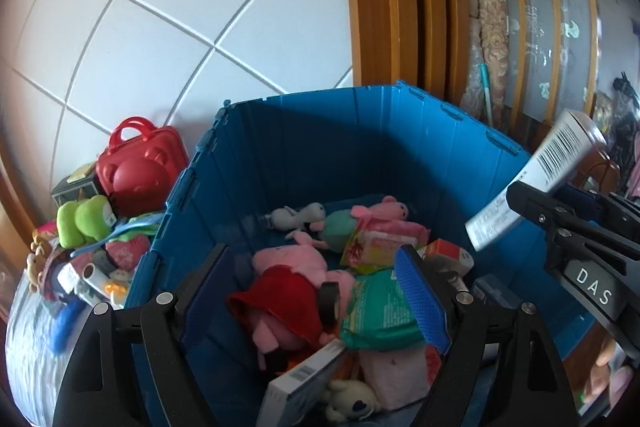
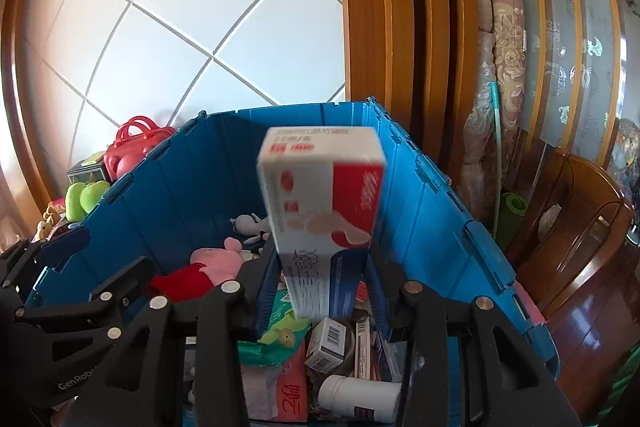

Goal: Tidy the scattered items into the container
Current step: 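Open both grippers to drop the two boxes into the bin, then withdraw both open grippers from the bin back toward the pile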

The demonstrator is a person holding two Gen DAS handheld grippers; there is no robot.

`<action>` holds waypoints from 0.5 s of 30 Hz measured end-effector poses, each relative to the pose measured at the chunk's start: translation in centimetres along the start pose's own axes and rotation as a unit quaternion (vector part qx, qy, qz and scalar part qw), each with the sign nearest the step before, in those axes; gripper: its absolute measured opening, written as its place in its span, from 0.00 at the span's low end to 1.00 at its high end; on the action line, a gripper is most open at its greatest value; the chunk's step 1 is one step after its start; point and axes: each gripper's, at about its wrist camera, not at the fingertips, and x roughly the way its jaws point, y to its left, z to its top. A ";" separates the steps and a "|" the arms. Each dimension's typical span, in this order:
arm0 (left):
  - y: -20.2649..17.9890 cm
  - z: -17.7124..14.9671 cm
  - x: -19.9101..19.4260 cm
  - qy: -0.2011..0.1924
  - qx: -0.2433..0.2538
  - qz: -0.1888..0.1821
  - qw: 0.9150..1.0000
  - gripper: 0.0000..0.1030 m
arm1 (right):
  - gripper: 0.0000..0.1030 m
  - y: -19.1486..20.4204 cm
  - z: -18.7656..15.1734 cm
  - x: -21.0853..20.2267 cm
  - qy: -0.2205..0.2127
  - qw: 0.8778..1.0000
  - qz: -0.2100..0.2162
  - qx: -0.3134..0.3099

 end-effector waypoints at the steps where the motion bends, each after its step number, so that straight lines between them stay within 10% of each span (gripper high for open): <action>1: 0.1 0.0 0.0 -0.001 -0.001 0.001 1.000 0.80 | 0.47 0.0 0.0 0.1 0.000 1.000 -0.001 0.000; 15: 1.0 -0.5 -1.1 -0.006 -0.015 0.001 1.000 0.82 | 0.75 0.0 -0.4 -1.8 -0.008 1.000 -0.009 -0.002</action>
